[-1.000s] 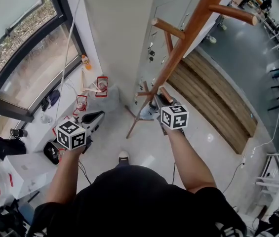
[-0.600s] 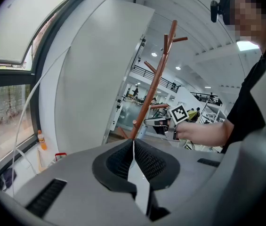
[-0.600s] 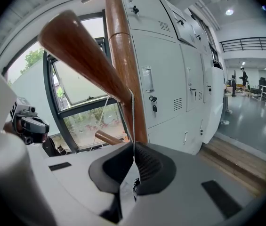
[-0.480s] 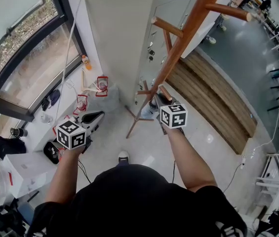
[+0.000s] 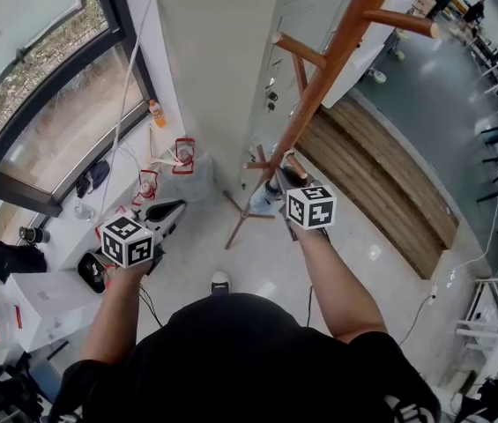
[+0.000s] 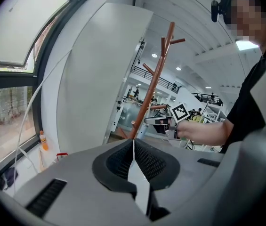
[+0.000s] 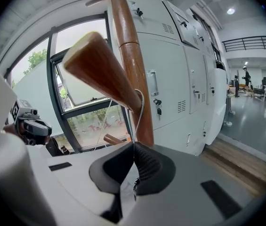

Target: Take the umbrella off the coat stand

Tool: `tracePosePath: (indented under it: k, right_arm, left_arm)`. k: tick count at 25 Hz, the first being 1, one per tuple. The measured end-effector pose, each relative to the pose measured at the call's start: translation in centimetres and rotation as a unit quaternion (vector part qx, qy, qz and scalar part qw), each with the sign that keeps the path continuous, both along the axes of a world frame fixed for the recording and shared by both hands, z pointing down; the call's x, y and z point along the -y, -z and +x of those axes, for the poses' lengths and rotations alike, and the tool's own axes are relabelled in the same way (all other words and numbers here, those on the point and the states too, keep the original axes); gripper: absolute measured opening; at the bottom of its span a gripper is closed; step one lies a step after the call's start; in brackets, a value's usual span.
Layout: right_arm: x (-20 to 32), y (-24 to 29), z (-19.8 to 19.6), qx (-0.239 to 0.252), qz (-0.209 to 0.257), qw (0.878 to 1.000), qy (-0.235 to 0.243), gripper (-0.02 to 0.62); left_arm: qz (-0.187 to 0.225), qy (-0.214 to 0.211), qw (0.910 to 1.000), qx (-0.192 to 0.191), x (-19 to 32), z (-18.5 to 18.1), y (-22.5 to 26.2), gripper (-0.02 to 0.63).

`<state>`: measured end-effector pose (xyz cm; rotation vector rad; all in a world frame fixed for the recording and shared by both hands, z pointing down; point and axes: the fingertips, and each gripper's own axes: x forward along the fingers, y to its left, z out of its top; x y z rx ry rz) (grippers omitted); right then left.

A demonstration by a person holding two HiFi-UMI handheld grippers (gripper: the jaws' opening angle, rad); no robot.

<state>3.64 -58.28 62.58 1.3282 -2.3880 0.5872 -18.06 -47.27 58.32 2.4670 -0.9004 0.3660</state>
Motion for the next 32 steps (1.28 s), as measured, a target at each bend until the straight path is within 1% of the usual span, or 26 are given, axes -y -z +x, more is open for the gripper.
tracePosePath:
  k: [12,21,32]
  right_arm:
    - [-1.1,1.9,-0.4,0.001,0.006,1.000,0.002,0.015]
    - [-2.1,2.8,-0.1,0.001,0.008,1.000,-0.009,0.015]
    - [-4.4,4.3,0.7,-0.001,0.014,1.000,-0.006,0.015]
  left_arm:
    - [0.017,0.001,0.9998,-0.003,-1.4,-0.4,1.9,0.029]
    - [0.022,0.005,0.9997,-0.005,-2.4,-1.5,2.9,0.029]
    - [0.029,-0.012,0.9995,-0.010,-4.4,0.2,3.7,0.029]
